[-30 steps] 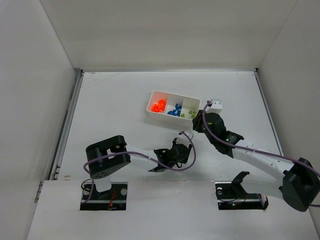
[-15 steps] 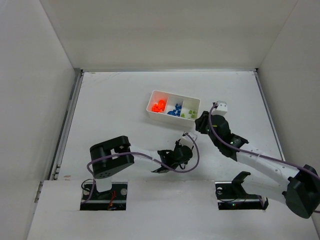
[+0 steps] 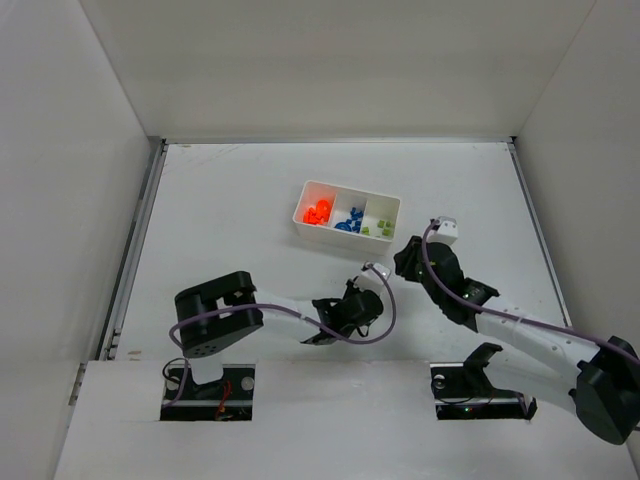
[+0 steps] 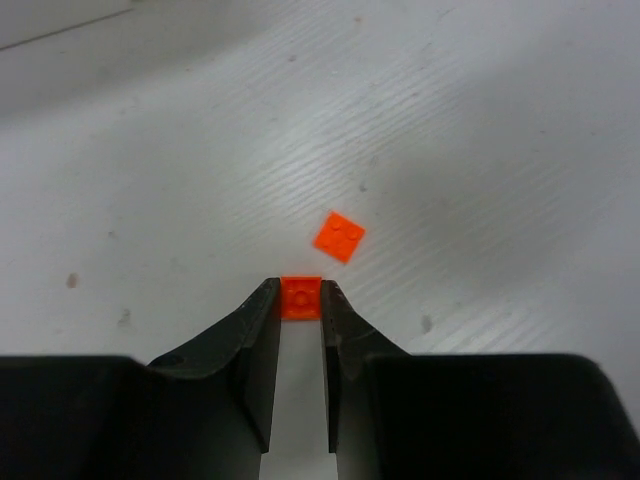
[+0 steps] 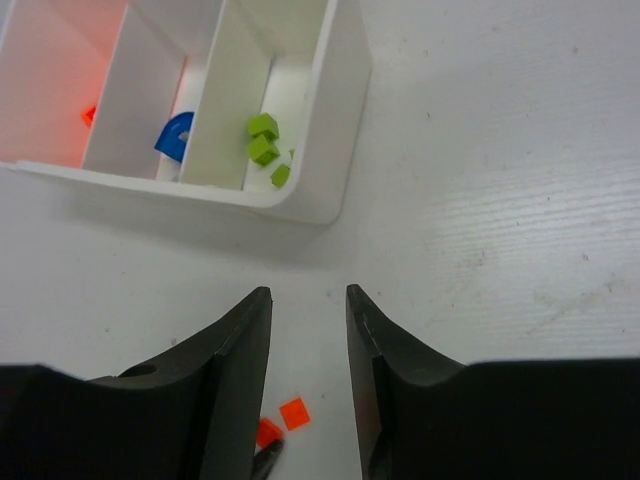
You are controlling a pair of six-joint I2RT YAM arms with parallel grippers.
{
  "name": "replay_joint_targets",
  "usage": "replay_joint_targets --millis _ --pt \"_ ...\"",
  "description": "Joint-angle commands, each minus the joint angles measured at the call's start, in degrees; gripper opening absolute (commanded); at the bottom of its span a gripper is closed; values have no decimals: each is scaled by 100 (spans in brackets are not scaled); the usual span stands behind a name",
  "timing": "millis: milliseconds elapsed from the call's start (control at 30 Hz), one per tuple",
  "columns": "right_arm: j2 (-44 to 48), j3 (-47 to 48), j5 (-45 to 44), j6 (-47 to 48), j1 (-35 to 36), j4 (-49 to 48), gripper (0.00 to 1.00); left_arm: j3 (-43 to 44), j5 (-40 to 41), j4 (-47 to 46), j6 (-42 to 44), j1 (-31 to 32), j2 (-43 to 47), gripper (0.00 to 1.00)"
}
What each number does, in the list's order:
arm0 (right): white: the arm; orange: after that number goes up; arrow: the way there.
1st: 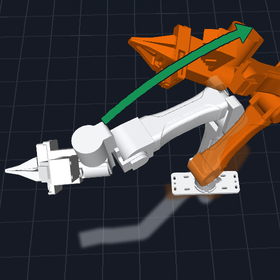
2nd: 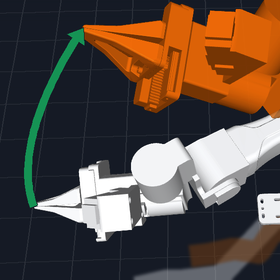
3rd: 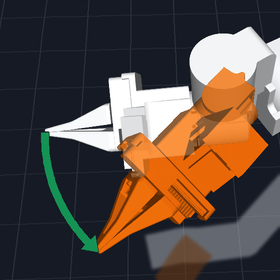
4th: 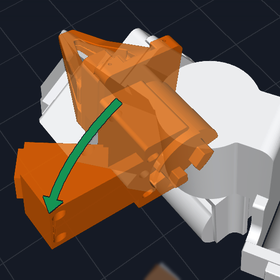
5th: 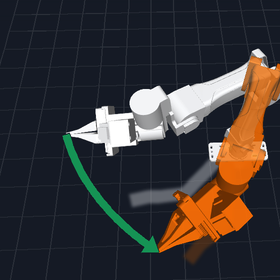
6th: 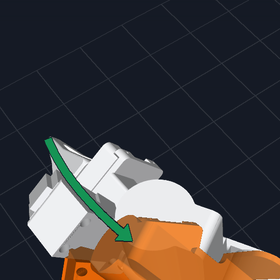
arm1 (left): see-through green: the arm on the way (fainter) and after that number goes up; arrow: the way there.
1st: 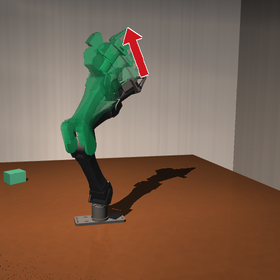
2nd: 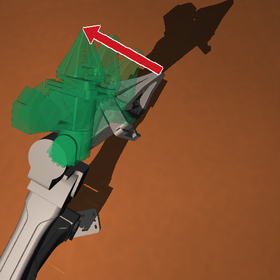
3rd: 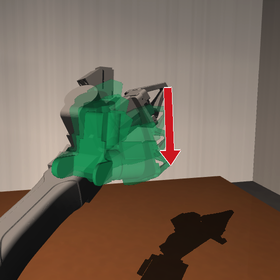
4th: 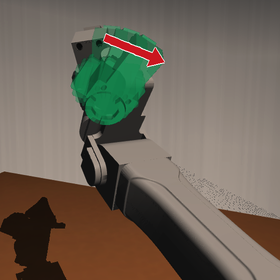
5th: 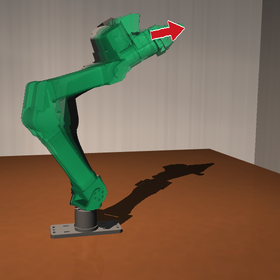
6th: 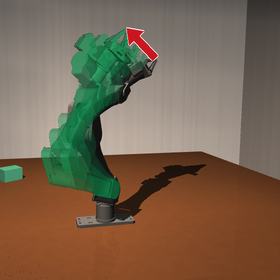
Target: Sort the legos into containers by color
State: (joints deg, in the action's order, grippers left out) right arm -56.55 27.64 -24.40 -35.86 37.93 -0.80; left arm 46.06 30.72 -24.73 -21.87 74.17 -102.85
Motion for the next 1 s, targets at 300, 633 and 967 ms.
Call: replay_joint_targets --millis 300,633,967 --pt "-540 -13 59 -589 1281 694 43 -221 -786 267 -669 -1663 2233 13" --pt "-1235 198 -117 -668 1563 748 55 701 -1068 276 -819 -3228 1498 14" --pt "-1718 347 -117 -616 1686 704 50 1616 -1262 390 -828 -3721 248 15"
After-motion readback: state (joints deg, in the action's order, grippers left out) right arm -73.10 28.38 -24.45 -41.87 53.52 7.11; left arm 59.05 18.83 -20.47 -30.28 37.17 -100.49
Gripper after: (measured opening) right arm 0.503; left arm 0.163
